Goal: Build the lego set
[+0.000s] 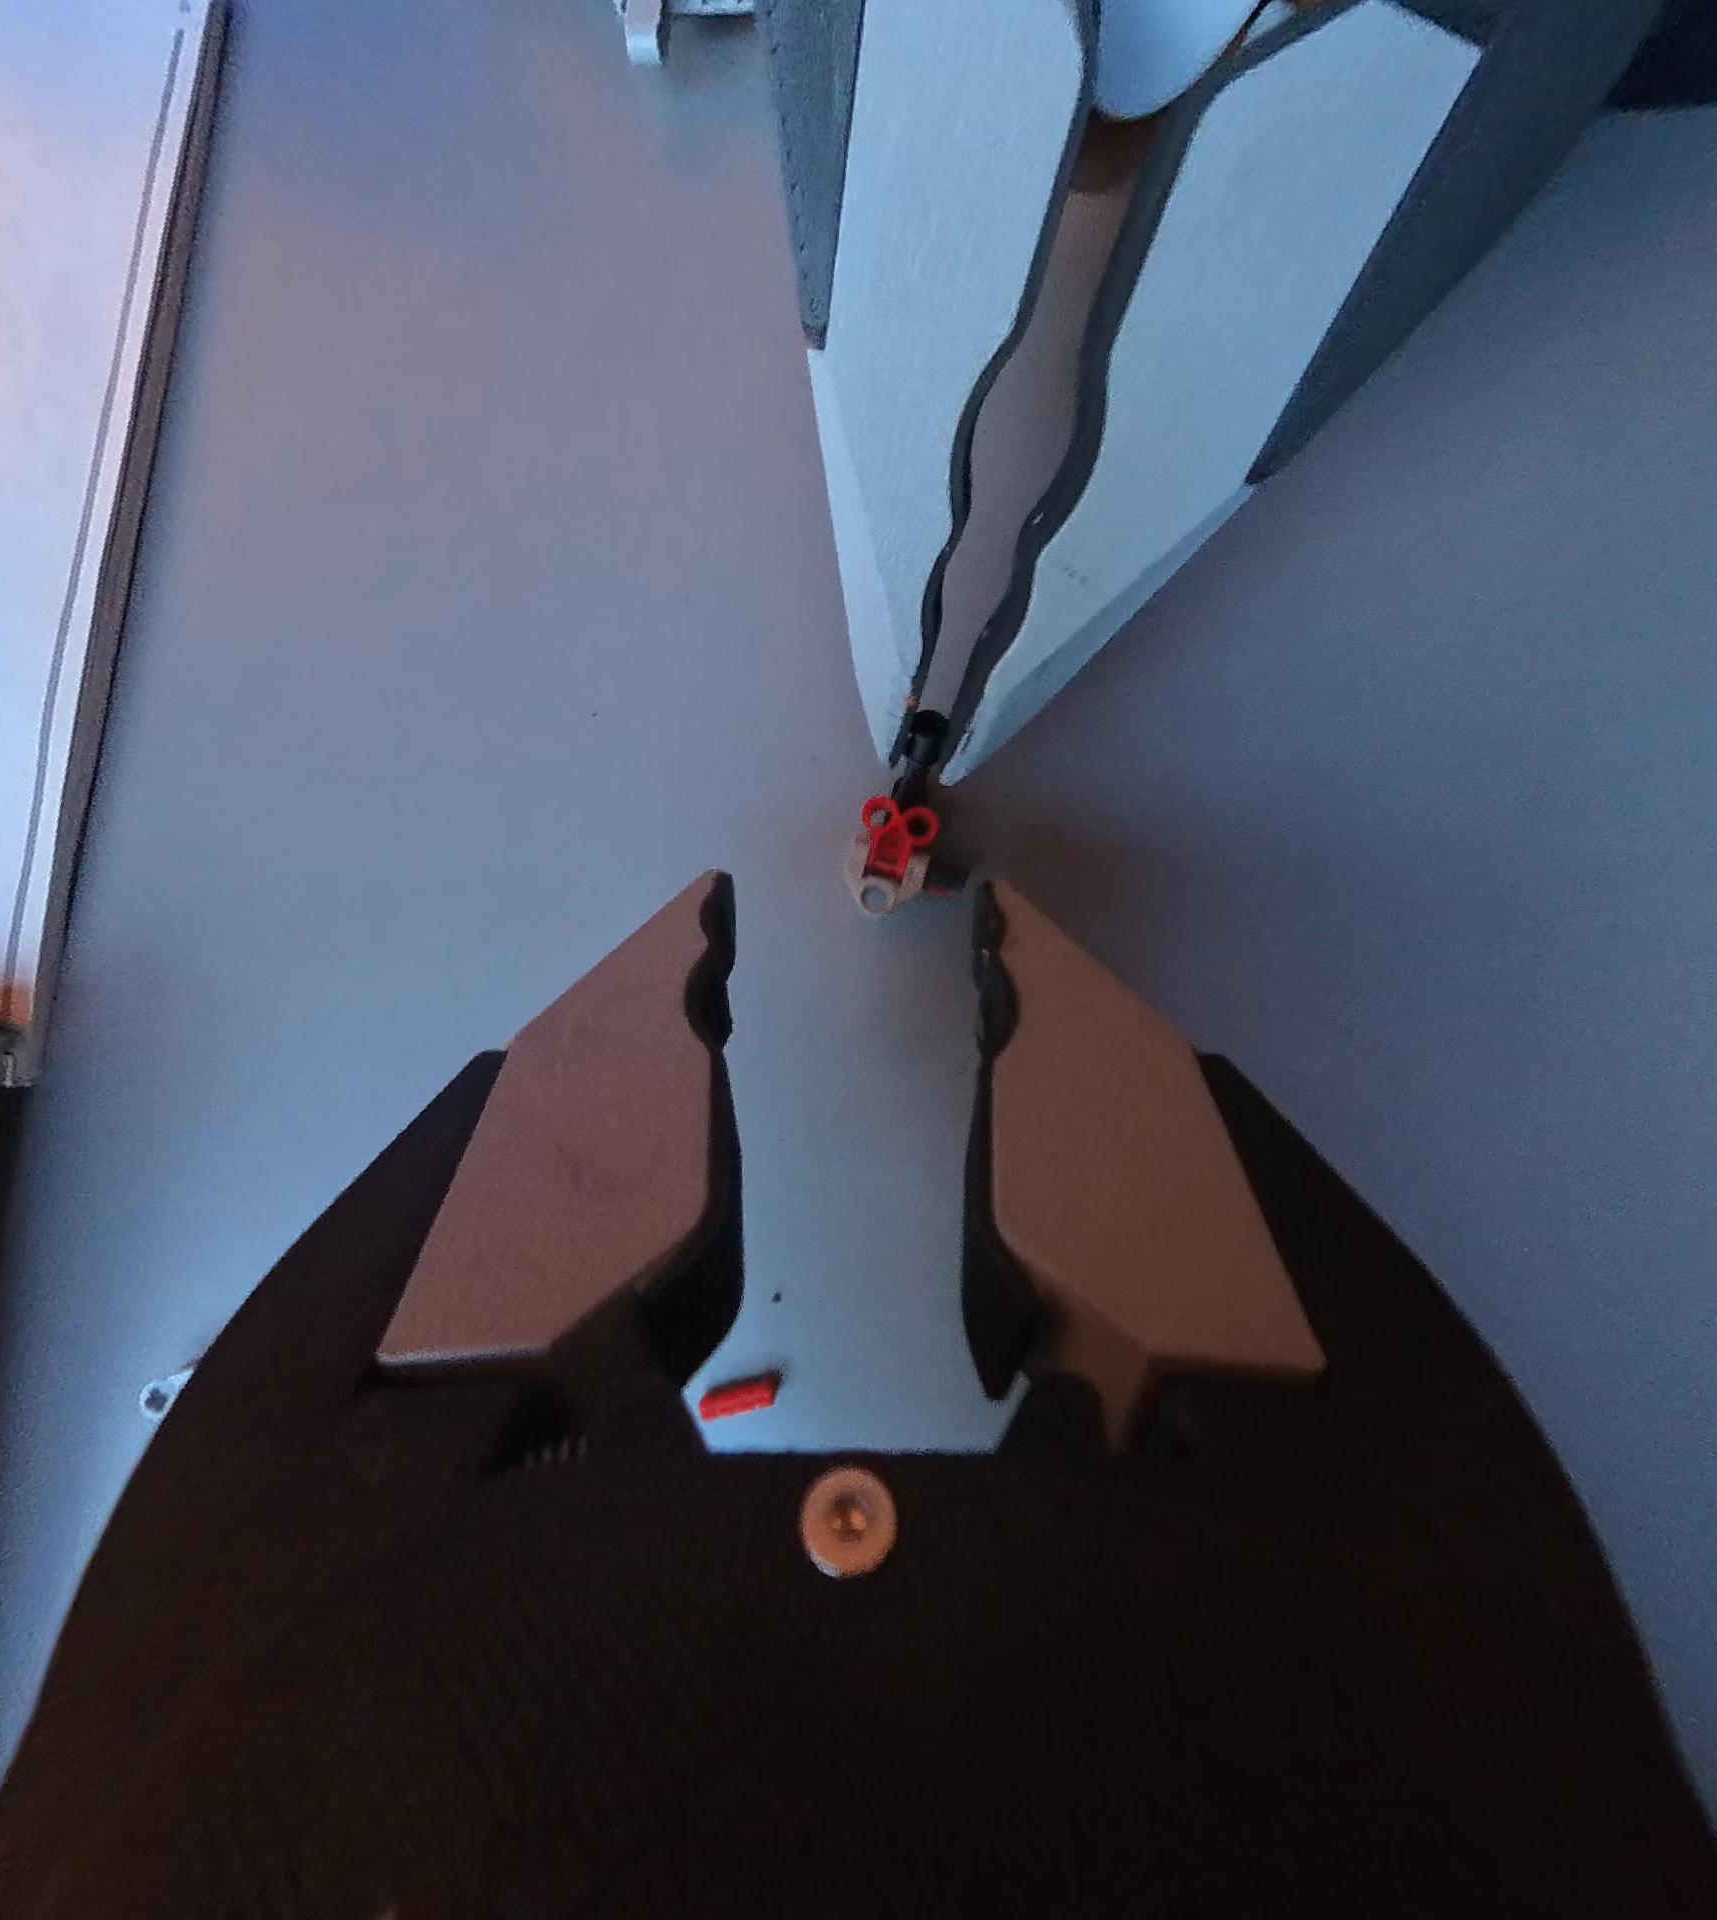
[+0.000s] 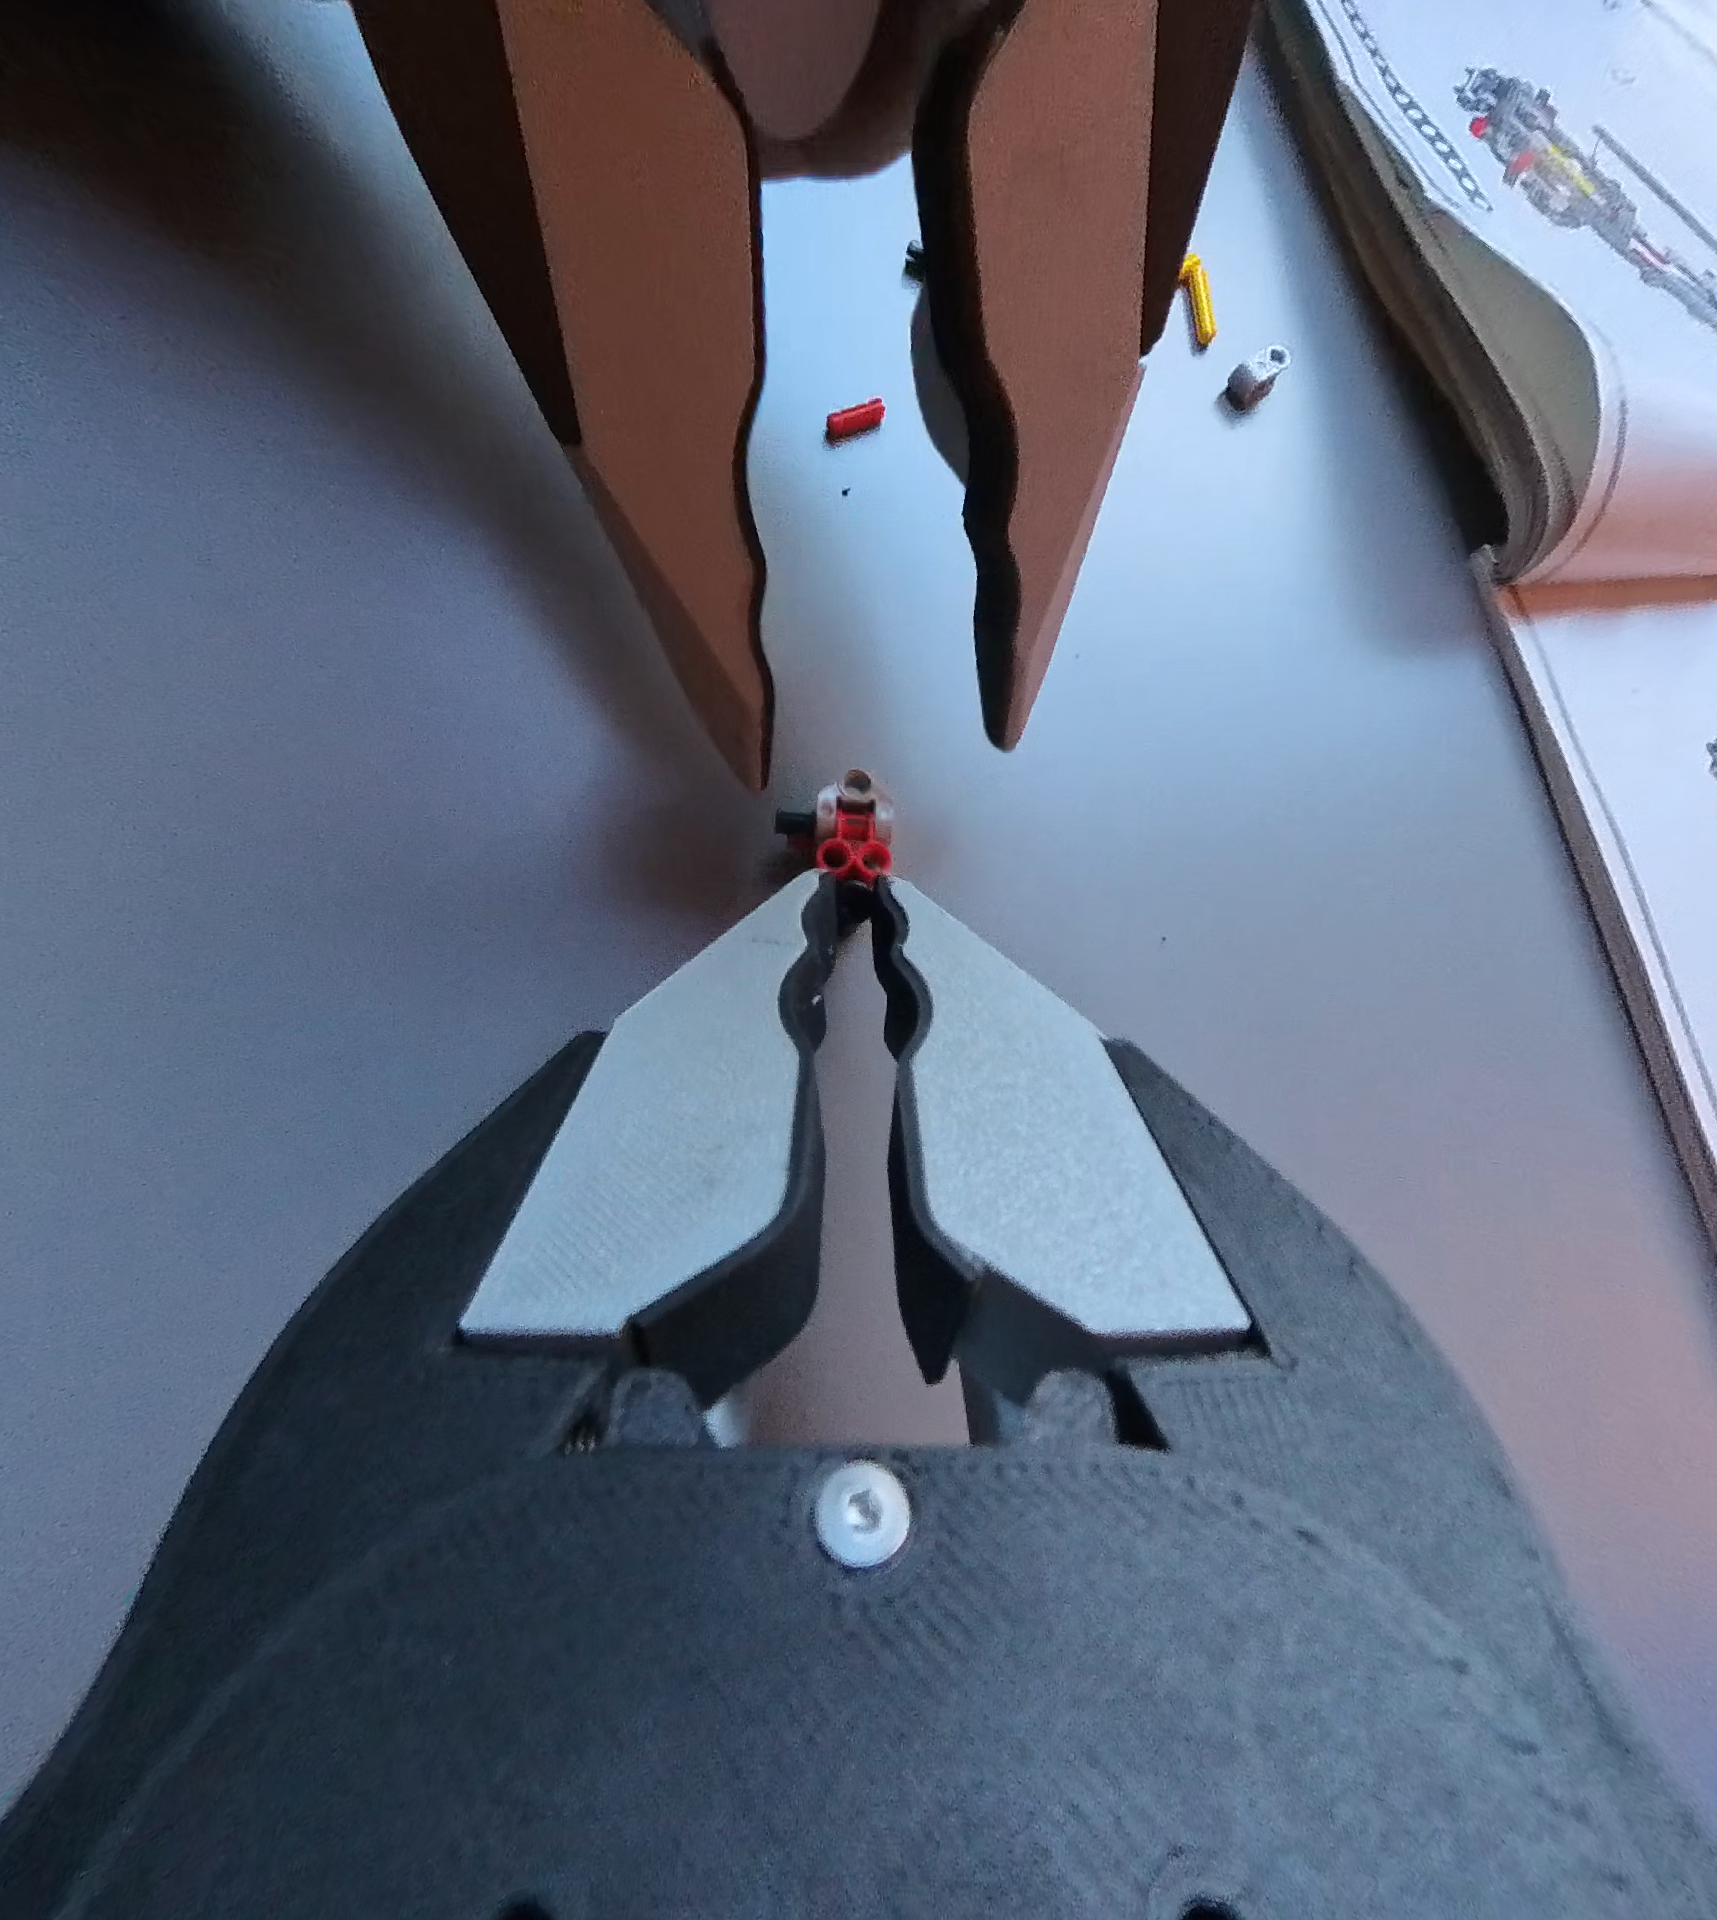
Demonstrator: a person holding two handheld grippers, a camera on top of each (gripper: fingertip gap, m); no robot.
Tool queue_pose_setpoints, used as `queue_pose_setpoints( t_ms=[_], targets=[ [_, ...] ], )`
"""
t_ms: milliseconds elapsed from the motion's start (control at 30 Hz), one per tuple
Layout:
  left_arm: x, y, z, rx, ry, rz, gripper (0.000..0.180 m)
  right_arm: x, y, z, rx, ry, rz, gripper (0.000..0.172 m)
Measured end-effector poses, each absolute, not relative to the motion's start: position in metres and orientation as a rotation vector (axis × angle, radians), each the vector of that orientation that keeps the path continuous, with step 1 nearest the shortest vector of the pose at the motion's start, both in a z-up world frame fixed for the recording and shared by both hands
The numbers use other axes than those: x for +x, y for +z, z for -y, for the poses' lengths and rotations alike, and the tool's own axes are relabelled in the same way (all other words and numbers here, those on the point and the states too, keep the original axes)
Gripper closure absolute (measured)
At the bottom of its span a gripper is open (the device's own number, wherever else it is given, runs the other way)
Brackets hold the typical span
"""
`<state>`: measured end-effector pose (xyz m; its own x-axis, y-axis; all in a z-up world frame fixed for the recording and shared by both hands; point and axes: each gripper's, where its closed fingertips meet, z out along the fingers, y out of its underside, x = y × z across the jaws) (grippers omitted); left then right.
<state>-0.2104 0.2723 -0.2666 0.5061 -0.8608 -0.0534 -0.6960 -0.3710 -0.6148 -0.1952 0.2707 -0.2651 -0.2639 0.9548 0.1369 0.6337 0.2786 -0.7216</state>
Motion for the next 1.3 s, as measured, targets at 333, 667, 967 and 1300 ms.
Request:
queue_pose_setpoints(
  t_ms=[333,667,967,1300],
  targets=[
    [-0.192,-0.244,-0.279,-2.057,-0.548,-1.201,0.150,-0.196,-0.247,-0.278,-1.506,0.893,1.869,0.168],
    [-0.180,-0.243,-0.287,-2.031,-0.504,-1.147,0.170,-0.196,-0.213,-0.282,-1.577,1.272,1.644,0.169],
    [-0.173,-0.228,-0.291,-1.966,-0.588,-1.027,0.179,-0.196,-0.202,-0.282,-1.467,1.300,1.600,0.169],
    [-0.157,-0.195,-0.282,-1.790,-0.968,-0.854,0.179,-0.193,-0.170,-0.274,-1.283,1.513,1.491,0.169]
  ],
)
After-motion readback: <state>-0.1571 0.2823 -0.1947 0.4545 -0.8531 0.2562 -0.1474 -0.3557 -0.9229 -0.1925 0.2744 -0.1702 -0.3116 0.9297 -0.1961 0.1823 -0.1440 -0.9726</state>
